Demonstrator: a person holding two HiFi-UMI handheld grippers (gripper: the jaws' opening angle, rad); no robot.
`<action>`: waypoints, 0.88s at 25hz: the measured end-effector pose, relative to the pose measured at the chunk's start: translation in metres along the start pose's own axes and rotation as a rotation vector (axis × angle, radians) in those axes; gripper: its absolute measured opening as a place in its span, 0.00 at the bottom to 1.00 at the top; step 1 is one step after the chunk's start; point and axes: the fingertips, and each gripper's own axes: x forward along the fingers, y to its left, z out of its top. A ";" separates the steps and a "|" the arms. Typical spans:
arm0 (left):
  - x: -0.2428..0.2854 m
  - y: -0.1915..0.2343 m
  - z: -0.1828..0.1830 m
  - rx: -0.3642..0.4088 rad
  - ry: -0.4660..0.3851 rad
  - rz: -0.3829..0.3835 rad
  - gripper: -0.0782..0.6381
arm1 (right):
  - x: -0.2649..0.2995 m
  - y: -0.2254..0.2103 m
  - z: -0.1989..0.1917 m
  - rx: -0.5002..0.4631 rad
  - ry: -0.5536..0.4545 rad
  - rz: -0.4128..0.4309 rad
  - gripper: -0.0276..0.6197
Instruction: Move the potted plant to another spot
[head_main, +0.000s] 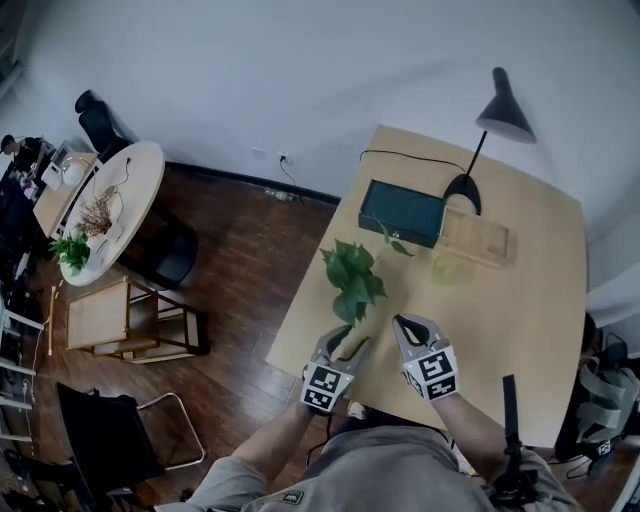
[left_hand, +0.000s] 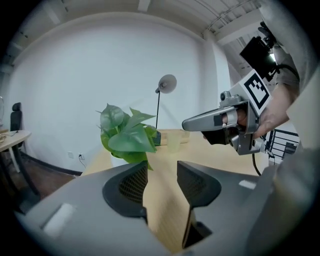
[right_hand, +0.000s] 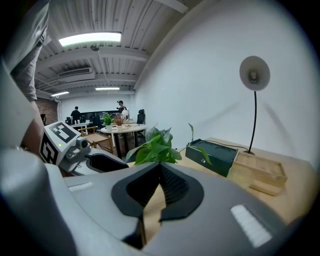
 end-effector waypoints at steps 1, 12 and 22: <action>-0.003 -0.003 0.007 -0.004 -0.017 0.002 0.33 | -0.005 0.001 0.003 -0.001 -0.007 -0.005 0.05; -0.017 -0.037 0.087 0.008 -0.195 -0.066 0.11 | -0.040 0.015 0.027 -0.016 -0.085 -0.077 0.05; -0.025 -0.074 0.122 0.024 -0.247 -0.165 0.11 | -0.076 0.019 0.039 -0.033 -0.107 -0.154 0.05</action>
